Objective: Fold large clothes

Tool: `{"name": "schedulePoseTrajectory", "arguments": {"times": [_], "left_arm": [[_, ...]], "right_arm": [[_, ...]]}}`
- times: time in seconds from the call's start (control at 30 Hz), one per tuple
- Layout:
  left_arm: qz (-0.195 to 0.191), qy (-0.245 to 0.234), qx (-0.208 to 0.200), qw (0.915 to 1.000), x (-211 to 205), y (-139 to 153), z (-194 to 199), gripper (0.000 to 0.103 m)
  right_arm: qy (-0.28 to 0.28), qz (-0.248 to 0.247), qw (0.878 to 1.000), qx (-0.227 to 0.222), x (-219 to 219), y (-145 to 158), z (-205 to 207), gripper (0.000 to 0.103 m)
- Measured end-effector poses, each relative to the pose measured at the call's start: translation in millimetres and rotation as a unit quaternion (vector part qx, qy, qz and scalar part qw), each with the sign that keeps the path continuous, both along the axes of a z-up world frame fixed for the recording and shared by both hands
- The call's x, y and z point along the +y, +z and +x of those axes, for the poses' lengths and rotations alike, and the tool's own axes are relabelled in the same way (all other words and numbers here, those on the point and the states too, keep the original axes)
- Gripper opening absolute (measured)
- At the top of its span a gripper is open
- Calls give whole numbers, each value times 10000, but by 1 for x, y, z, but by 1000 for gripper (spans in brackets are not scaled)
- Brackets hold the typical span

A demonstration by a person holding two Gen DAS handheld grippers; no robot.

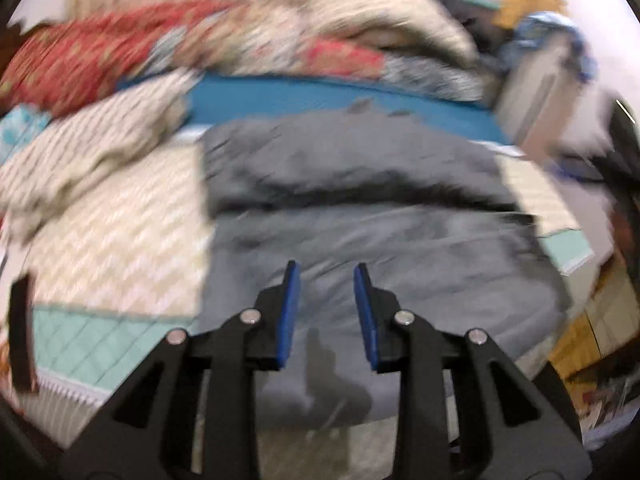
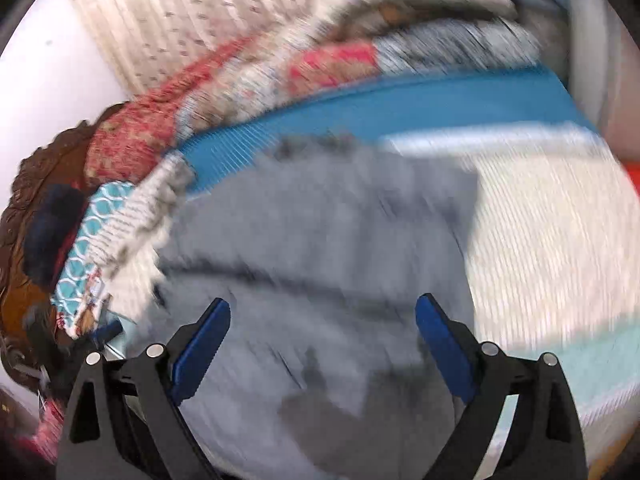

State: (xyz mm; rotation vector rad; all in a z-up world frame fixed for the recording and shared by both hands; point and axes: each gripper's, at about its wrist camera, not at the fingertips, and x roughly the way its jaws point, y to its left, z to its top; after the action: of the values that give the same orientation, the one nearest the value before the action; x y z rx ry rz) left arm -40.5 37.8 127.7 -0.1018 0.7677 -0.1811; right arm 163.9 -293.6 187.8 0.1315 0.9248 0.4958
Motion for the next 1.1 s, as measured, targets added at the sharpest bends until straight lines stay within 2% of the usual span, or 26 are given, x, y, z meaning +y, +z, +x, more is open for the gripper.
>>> {"name": "schedulePoseTrajectory", "arguments": {"times": [0.07,0.13,0.17,0.23,0.27,0.3,0.37,0.43,0.5,0.57,0.6,0.63,0.7,0.73,0.87,0.93,1.0,1.1], "left_arm": [[-98,-481,-48,9988,-20,-3,1,28],[-148,-880,26,9960,-37,-13,2,26],[-48,-1063,92,9943,-47,-23,4,25],[129,-1340,264,9905,-62,-40,6,10],[185,-1425,448,9886,-66,-54,9,8],[224,-1382,571,9885,-70,-62,14,8],[142,-1269,848,9882,-67,-82,20,6],[-257,-1187,952,9880,-57,-95,29,6],[-535,-1194,999,9864,-51,-101,30,6],[-638,-1237,977,9854,-48,-104,30,6],[-645,-1249,959,9854,-48,-105,29,6],[-643,-1255,944,9855,-48,-106,29,6],[-642,-1262,941,9854,-45,-105,25,6],[-665,-1255,955,9852,-45,-105,25,6],[-961,-1062,1166,9828,-39,-100,29,2],[-1203,-844,1115,9828,-29,-90,27,2],[-1364,-671,983,9835,-19,-79,24,2],[-1632,-394,848,9821,1,-62,17,2]], "right_arm": [[182,-416,9985,-313,33,20,33,40],[404,-880,9940,-506,69,25,69,50],[495,-1104,9913,-510,87,21,90,52],[560,-1610,9848,-338,120,3,134,59],[527,-1660,9847,-66,133,-12,159,60],[451,-1364,9890,348,140,-26,183,63],[252,-395,9939,994,145,-45,215,63],[27,220,9903,1370,153,-62,241,63],[-36,346,9851,1687,165,-80,259,63],[-298,46,9805,1944,179,-103,278,63],[-336,32,9798,1972,184,-111,283,71],[-340,3,9812,1902,187,-113,285,92],[-416,16,9851,1668,192,-110,287,106],[-414,222,9872,1525,193,-104,285,109],[-67,459,9960,757,192,-62,252,111],[97,593,9971,457,186,-37,227,111],[322,634,9974,131,179,-11,189,111],[635,550,9963,-197,173,12,130,111]]}}
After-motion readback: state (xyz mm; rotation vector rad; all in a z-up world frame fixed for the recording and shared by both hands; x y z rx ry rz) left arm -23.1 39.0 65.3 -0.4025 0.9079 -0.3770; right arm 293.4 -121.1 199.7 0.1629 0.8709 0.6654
